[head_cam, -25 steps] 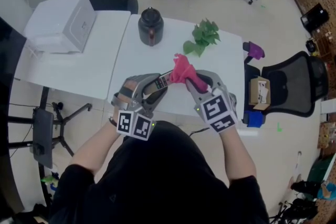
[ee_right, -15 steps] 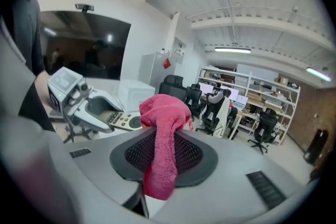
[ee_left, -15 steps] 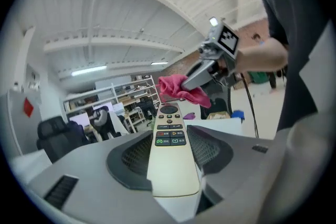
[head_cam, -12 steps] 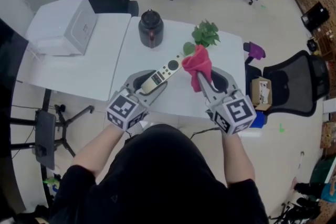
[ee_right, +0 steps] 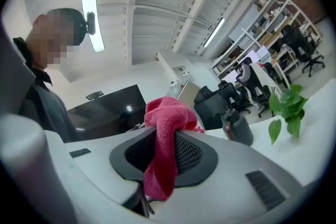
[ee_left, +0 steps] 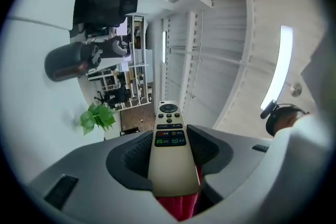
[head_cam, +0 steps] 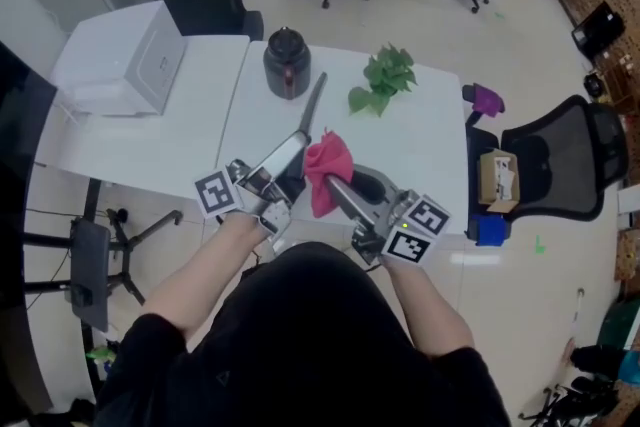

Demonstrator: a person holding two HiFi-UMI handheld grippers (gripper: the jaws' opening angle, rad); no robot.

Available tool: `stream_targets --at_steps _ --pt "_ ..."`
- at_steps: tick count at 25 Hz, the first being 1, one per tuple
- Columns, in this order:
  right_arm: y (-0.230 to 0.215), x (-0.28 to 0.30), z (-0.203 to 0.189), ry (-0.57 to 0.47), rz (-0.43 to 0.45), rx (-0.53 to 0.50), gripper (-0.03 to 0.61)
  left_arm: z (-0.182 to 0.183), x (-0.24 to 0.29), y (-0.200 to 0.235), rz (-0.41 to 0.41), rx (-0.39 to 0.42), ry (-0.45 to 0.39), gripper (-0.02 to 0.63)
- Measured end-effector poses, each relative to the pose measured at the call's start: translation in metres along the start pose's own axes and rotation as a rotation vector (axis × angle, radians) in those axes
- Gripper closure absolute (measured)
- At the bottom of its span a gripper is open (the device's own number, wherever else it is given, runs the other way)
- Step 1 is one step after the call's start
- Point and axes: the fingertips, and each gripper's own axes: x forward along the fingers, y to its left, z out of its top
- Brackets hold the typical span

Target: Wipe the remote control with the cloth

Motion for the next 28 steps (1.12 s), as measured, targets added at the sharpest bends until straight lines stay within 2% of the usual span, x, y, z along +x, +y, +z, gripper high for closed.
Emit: stream_targets --at_steps 3,7,16,20,23,25,27,28 --pt "0.003 0.008 -0.007 0.008 0.045 0.030 0.489 -0.011 0.001 -0.004 -0.050 -0.067 0.034 0.405" --pt "-0.002 0.008 0.004 -0.015 0.045 0.023 0.489 -0.029 0.001 -0.011 -0.098 -0.101 0.117 0.404" --pt "-0.032 -0.013 0.058 -0.115 -0.047 -0.046 0.489 -0.063 -0.012 -0.023 -0.149 -0.050 0.328 0.403" --pt "-0.041 -0.024 0.077 -0.140 -0.085 -0.077 0.489 -0.072 -0.016 -0.020 -0.139 -0.042 0.363 0.405" --pt "-0.040 -0.027 0.079 -0.147 -0.094 -0.084 0.489 -0.072 -0.016 -0.018 -0.128 -0.033 0.360 0.404" --pt "-0.039 -0.031 0.079 -0.148 -0.133 -0.124 0.489 -0.068 -0.015 -0.013 -0.084 0.033 0.340 0.404" --pt "-0.039 -0.037 0.076 -0.122 -0.213 -0.221 0.489 -0.057 -0.018 0.006 0.025 0.183 0.307 0.403" --pt "-0.039 -0.039 0.072 -0.095 -0.261 -0.286 0.489 -0.048 -0.022 0.019 0.104 0.285 0.288 0.403"
